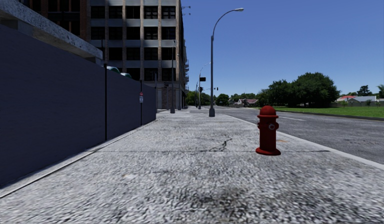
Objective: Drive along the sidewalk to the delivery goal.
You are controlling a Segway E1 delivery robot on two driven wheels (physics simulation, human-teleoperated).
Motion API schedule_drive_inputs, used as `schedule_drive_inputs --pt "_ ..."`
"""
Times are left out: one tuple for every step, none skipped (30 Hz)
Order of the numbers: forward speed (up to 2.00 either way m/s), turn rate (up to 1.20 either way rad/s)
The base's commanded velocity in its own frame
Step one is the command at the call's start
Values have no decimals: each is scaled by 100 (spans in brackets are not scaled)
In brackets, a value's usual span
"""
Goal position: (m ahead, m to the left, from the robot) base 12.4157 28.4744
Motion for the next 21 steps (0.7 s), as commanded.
schedule_drive_inputs --pt "200 0" --pt "200 0" --pt "200 0" --pt "200 0" --pt "200 0" --pt "200 0" --pt "200 0" --pt "200 0" --pt "200 0" --pt "200 0" --pt "200 0" --pt "200 0" --pt "200 0" --pt "200 0" --pt "200 0" --pt "200 0" --pt "200 0" --pt "200 0" --pt "200 0" --pt "200 0" --pt "200 0"
